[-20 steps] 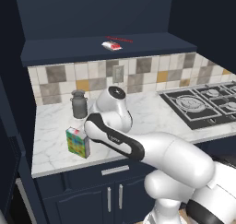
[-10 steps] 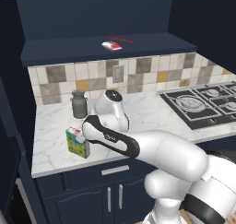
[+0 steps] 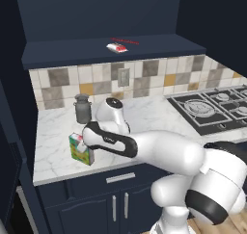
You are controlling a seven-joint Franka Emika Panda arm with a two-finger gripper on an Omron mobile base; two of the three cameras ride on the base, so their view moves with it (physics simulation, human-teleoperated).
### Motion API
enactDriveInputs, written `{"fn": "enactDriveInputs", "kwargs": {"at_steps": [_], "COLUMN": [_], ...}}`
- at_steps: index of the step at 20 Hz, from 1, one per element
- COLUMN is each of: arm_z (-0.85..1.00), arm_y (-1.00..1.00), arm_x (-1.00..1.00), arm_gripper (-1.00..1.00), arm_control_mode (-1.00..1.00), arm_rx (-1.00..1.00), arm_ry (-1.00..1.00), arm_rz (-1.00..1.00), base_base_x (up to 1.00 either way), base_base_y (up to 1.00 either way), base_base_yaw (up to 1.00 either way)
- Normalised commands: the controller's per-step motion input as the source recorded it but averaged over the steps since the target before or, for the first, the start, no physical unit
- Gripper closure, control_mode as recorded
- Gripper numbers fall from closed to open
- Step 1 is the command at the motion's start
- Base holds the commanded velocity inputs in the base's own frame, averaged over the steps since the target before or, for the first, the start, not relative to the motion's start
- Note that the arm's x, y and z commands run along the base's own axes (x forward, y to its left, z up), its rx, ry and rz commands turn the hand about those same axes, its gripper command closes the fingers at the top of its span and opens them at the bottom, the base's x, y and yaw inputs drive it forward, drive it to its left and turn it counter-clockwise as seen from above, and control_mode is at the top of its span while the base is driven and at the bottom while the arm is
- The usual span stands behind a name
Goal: Pick the cereal and bar from the counter and place them in the cabinets closest to them.
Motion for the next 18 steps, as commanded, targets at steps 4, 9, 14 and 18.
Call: {"fn": "enactDriveInputs", "kwargs": {"at_steps": [4,9,14,18], "arm_z": [-0.25,-0.14,-0.05,-0.12], "arm_y": [0.06,0.05,0.07,0.13], "arm_x": [0.17,0.28,0.30,0.26], "arm_gripper": [-1.00,-1.00,-1.00,-1.00], "arm_control_mode": [-1.00,-1.00,-1.00,-1.00], "arm_rx": [-0.02,-0.05,-0.04,0.00], "arm_ry": [0.05,0.01,0.00,0.00], "arm_rz": [-0.02,-0.03,-0.03,-0.03], "base_base_x": [0.00,0.00,0.00,0.00], "base_base_y": [0.00,0.00,0.00,0.00], "base_base_yaw": [0.00,0.00,0.00,0.00]}}
